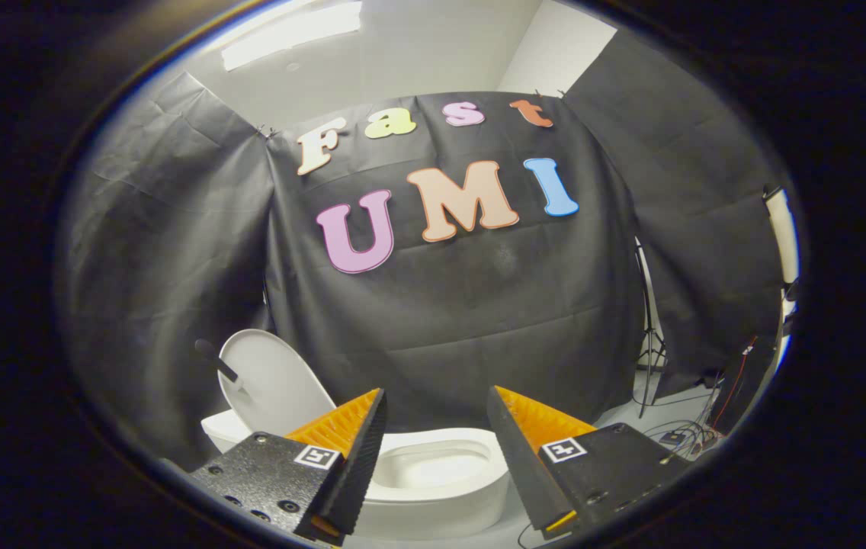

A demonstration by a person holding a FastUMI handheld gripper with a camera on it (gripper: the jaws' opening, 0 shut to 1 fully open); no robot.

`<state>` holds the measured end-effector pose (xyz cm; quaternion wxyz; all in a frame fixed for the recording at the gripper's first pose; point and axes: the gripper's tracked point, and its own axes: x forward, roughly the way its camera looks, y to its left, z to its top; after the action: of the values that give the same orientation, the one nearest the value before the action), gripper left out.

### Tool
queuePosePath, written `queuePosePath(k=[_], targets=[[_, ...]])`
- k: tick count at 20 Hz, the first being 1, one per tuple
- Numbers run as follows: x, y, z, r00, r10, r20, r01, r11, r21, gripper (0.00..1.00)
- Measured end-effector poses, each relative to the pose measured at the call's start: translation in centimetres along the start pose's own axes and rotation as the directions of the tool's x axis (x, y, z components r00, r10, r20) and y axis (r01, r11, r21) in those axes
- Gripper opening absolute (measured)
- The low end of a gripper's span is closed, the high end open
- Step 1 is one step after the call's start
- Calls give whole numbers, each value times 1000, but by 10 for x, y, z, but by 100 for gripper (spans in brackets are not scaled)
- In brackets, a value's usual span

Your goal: Open the toilet lid.

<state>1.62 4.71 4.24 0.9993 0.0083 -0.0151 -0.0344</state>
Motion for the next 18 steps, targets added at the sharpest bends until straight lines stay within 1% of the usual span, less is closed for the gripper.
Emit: queuePosePath(k=[7, 18], targets=[[1, 1, -4, 1000, 4, -24, -4, 1000, 0, 81], [0, 1, -3, 1000, 14, -19, -13, 1000, 25, 81]])
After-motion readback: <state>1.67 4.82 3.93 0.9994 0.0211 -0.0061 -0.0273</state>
